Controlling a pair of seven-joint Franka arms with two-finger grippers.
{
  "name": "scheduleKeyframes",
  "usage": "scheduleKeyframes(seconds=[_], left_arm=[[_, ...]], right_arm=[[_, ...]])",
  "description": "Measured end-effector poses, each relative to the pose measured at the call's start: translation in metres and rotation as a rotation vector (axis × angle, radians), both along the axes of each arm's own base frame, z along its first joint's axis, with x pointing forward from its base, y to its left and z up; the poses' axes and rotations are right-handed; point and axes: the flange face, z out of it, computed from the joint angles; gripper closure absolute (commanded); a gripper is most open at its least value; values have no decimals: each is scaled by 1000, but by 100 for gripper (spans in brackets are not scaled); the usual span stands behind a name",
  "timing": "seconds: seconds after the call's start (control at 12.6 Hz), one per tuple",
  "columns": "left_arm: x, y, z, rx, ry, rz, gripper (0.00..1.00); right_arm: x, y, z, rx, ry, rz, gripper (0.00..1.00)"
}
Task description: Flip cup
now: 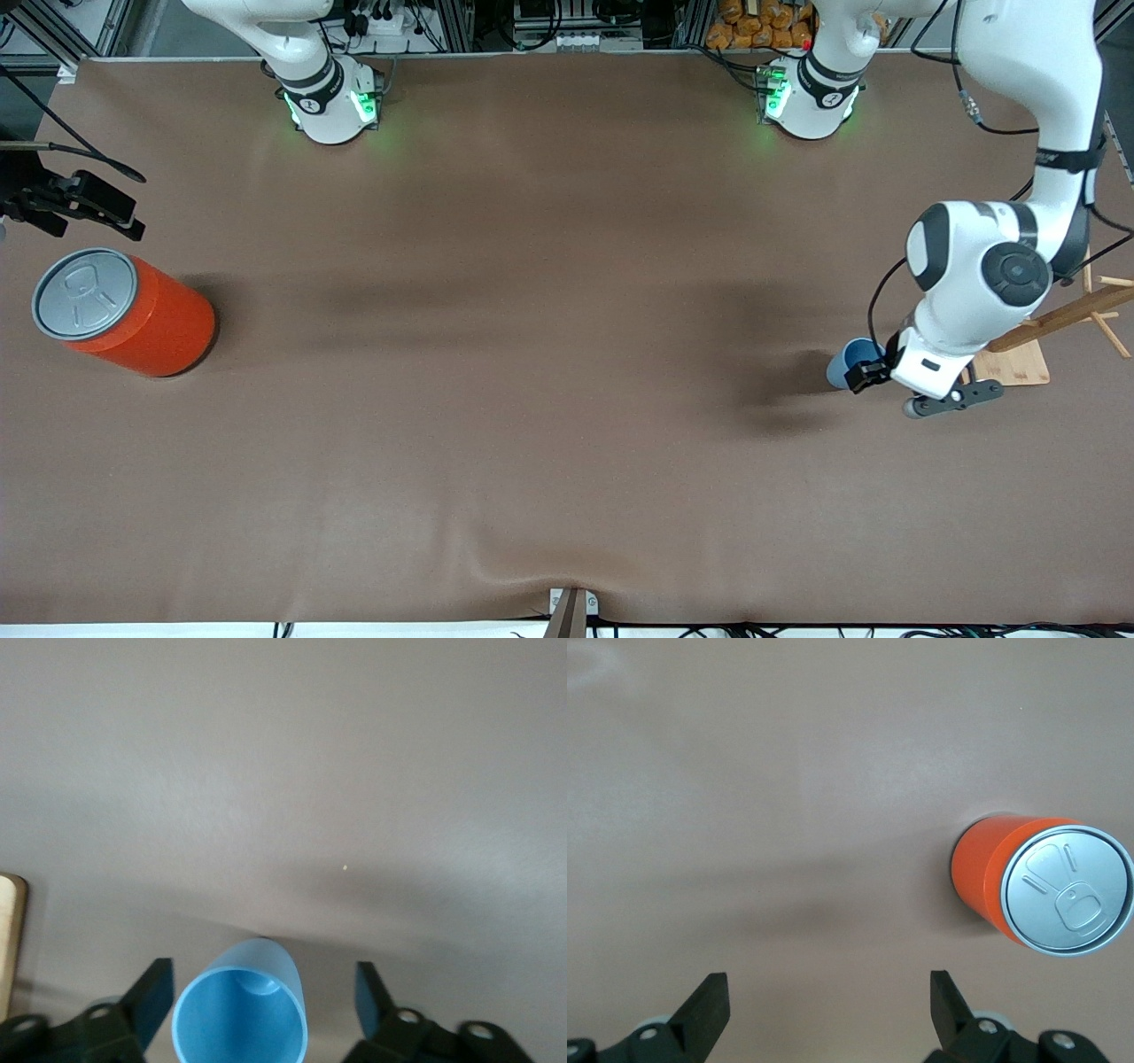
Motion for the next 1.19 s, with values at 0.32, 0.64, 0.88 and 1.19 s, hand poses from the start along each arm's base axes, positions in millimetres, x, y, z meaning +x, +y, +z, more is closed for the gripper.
scheduleKeyframes(seconds=[0.32,0.64,0.88,1.19], left_arm=[[-7,1,95,-8,47,10,0],[-30,2,183,-18,77,13,0],[-64,3,239,-30,83,8,0],[-102,0,284,-39,88,-5,0]], right_arm=[[0,0,0,0,1,0,0],[0,-2,0,0,1,-3,0],[0,-3,-1,0,2,-5,0],[1,-3,-1,0,3,-5,0]])
